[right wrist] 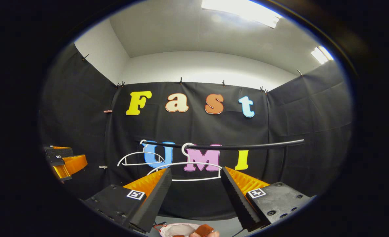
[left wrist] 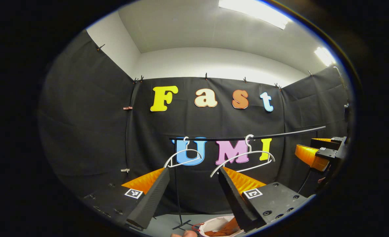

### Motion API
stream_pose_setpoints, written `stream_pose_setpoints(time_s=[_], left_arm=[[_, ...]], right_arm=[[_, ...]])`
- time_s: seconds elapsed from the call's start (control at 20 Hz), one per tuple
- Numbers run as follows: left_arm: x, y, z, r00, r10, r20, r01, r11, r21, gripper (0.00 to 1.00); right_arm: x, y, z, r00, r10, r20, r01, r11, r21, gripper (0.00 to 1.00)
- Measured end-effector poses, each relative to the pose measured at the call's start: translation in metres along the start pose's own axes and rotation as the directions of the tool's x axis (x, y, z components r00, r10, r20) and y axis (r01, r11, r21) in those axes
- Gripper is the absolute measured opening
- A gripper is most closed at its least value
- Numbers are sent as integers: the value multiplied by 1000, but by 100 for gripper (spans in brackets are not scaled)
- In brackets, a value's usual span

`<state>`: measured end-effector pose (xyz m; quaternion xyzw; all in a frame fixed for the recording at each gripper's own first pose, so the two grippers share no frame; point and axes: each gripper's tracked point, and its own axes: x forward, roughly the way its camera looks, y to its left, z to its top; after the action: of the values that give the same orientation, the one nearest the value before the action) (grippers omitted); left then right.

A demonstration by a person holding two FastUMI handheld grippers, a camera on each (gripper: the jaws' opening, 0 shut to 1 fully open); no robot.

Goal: Grasp the clothes on the hanger with both hands and then place them into the laundry hamper below.

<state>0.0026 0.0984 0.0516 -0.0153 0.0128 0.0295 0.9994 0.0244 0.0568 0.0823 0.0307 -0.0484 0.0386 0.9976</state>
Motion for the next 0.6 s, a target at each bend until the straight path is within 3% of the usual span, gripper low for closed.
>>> stream_pose_setpoints(time_s=[0.6], left_arm=[[5,-1,-2,1000,-6,9,6,1000,-3,95]], right_arm=[[1,0,-8,1000,-12,-9,12,1000,8,97]])
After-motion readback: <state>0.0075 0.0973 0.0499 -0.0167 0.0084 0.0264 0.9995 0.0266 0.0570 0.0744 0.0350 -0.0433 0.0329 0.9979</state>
